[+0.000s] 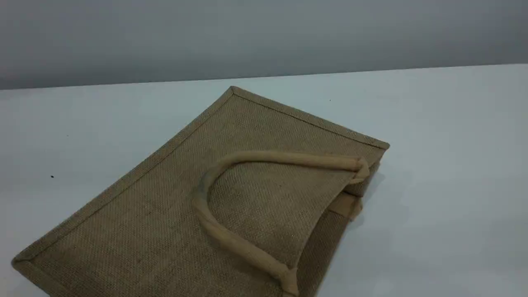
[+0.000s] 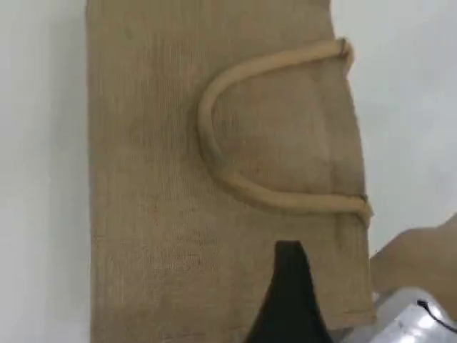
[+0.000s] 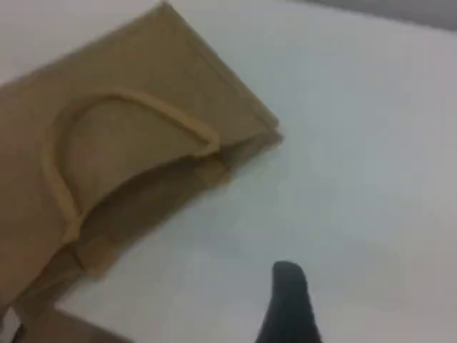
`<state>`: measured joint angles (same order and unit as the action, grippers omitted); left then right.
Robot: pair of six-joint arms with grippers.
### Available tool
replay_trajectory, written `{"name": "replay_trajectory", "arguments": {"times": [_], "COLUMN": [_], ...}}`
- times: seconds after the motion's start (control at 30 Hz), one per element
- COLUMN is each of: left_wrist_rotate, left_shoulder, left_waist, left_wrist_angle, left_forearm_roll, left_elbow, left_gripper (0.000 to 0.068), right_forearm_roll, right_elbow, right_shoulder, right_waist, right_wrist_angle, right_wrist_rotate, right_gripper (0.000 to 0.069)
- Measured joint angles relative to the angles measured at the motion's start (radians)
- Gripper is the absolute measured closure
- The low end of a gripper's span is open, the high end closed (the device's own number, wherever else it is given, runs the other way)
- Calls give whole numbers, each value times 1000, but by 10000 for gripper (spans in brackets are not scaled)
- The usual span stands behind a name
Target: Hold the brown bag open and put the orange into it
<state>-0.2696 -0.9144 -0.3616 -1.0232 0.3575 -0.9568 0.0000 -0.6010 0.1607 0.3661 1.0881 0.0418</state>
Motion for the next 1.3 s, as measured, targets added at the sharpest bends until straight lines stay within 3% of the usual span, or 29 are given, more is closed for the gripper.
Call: {"name": "replay_trajectory", "arguments": {"times": [0.2,0.43,0.63,0.77,1.0,1.3], "left_wrist_rotate": [23,27,78,135,188,187], "left_shoulder": [198,418,593,689,785,787], "left_waist": [0,0,0,0,0,0], "left_wrist_angle": [-4,-10,-23,-32,-35,-61], "left_forearm_roll": [-21,-34,-102,-187,-233,-259], "left_elbow": [72,166,267,334,422,451], "left_gripper": [183,183,183,183,183,183], "right_forearm_roll": [19,25,21,21,21,21], "right_elbow": [74,94,94,94,95,95], "right_shoulder": [-159,-162,-161,-161,-161,-161], "right_waist": [0,0,0,0,0,0], "right_wrist_angle": [-40,-28,-25,-25,-24,-23], "right_wrist_rotate": [-1,-1,-5,-5,-7,-6], "right_gripper": [234,234,234,234,234,234]}}
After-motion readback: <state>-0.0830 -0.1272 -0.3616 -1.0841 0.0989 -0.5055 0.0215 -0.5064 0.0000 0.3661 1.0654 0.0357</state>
